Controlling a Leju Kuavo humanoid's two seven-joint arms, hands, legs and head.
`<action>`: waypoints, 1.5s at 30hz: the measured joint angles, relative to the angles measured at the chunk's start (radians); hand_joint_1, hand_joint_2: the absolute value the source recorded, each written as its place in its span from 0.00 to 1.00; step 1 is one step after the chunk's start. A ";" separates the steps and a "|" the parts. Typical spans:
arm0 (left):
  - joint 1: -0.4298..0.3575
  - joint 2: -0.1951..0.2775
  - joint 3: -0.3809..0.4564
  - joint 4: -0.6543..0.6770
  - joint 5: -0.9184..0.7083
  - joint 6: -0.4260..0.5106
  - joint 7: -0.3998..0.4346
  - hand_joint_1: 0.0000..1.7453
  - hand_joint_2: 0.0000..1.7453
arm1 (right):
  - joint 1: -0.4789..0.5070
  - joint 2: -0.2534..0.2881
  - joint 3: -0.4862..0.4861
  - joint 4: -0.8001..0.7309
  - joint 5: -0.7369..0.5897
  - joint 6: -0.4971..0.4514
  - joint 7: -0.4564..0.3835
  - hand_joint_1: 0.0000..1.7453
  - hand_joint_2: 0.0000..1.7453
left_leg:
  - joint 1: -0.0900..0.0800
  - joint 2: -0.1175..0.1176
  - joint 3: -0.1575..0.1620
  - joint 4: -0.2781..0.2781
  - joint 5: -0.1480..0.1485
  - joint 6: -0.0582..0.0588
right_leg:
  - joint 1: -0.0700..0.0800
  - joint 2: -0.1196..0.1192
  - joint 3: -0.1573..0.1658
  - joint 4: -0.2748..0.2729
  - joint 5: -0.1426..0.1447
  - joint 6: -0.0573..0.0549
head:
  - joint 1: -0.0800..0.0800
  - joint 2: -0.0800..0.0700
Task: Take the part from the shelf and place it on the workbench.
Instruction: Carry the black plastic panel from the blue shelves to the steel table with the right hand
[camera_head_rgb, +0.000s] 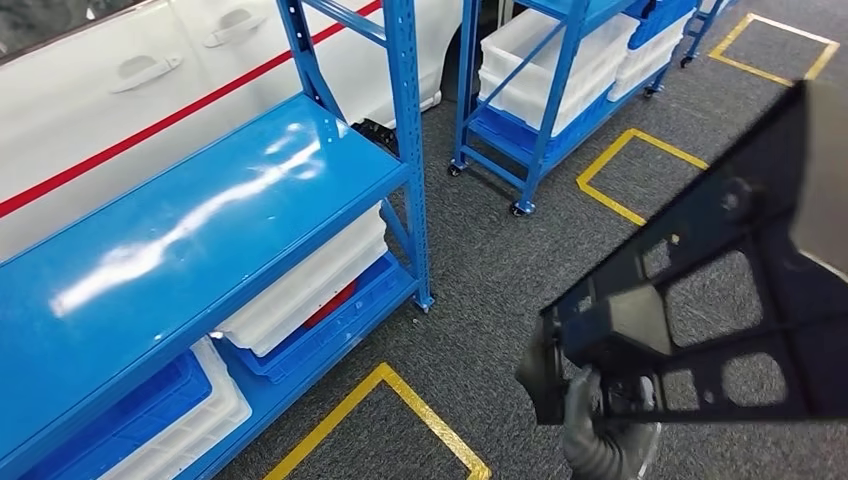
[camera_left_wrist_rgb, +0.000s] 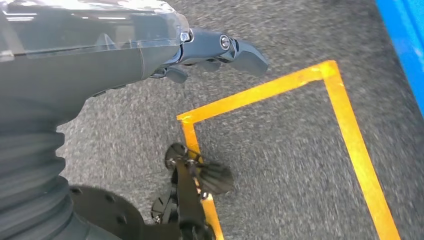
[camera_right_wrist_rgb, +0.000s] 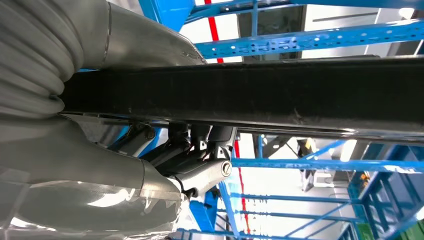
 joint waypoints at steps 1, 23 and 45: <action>0.001 0.004 0.006 0.000 0.008 -0.001 -0.006 0.00 1.00 | -0.023 0.000 0.010 0.023 0.007 -0.003 0.008 1.00 1.00 | 0.000 -0.016 -0.035 0.071 -0.031 0.001 | 0.003 0.013 -0.004 0.001 0.002 -0.004 | 0.000 0.000; 0.019 0.031 0.032 0.000 -0.035 -0.032 -0.026 0.00 1.00 | -0.033 -0.016 0.041 0.125 0.018 -0.063 -0.001 1.00 1.00 | -0.014 0.058 0.032 -0.133 0.109 0.043 | 0.012 -0.063 -0.011 0.028 -0.007 0.032 | 0.004 0.000; 0.023 0.040 -0.007 0.000 -0.098 -0.011 -0.015 0.00 1.00 | 0.145 -0.023 -0.012 -0.037 0.043 -0.083 -0.010 1.00 1.00 | -0.007 -0.051 0.046 -0.146 0.109 0.056 | 0.016 0.064 -0.077 0.086 -0.021 0.029 | 0.007 0.000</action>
